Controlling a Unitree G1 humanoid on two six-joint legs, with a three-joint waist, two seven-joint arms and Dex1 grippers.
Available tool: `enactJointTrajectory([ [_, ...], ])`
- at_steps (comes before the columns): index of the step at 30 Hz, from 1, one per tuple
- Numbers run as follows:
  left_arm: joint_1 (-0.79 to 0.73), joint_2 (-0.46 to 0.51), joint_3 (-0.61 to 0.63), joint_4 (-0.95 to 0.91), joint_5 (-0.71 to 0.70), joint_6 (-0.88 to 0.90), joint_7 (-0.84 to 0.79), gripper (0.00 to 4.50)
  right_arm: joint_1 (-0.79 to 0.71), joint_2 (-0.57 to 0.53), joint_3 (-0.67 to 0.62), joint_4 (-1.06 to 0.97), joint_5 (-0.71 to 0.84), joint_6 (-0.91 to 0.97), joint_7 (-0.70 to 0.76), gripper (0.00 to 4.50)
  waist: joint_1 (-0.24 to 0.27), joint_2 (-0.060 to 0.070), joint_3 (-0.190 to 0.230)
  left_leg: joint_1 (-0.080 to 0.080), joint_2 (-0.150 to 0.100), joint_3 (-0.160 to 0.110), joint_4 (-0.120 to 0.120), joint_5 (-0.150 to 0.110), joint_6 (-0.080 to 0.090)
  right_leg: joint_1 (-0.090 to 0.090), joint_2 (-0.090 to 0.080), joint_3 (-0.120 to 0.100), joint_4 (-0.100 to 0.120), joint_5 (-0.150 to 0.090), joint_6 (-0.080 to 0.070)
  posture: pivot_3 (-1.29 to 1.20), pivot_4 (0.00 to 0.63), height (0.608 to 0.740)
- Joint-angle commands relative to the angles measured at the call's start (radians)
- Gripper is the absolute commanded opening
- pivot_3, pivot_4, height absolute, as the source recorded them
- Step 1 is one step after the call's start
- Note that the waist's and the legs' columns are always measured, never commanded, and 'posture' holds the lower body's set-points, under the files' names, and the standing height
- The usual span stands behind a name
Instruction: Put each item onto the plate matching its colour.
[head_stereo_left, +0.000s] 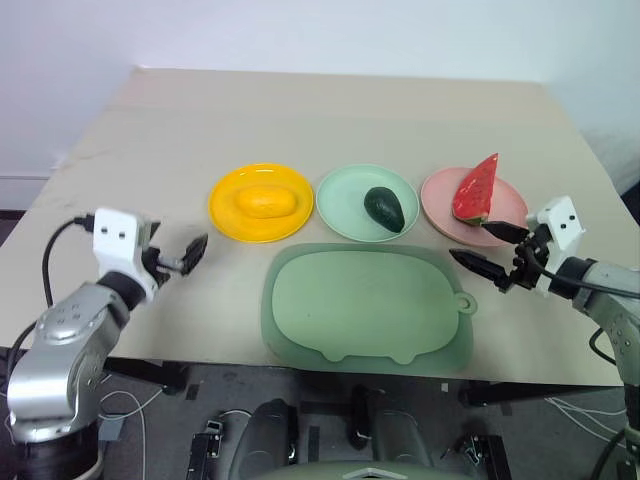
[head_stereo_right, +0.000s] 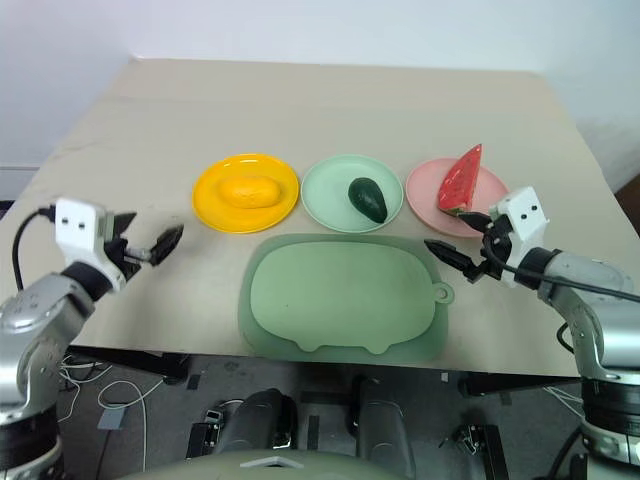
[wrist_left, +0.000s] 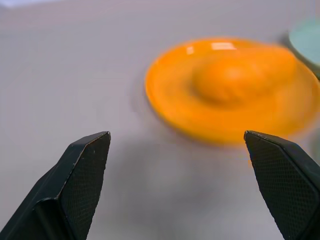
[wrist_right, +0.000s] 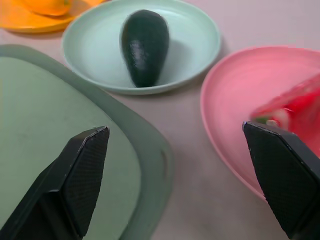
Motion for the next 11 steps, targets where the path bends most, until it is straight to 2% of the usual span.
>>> enactJointTrajectory([
  [1,0.062,0.013,0.015,-0.054,-0.013,-0.081,-0.056,4.48,0.056,-0.016,-0.073,-0.044,0.037,-0.034,0.037,4.5,0.001,0.0,0.0,0.0,0.0,0.0,0.0,0.0,0.0,0.0,0.0,0.0,0.0,0.0,0.0,0.0,0.15,0.74],
  [11,0.08,-0.012,-0.032,-0.084,-0.04,-0.104,-0.044,4.48,0.061,-0.021,-0.046,-0.012,0.026,-0.055,0.031,4.5,-0.009,0.0,0.0,0.001,0.0,0.001,0.0,0.0,0.0,0.0,0.001,0.0,0.0,0.001,0.001,0.0,0.15,0.74],
])
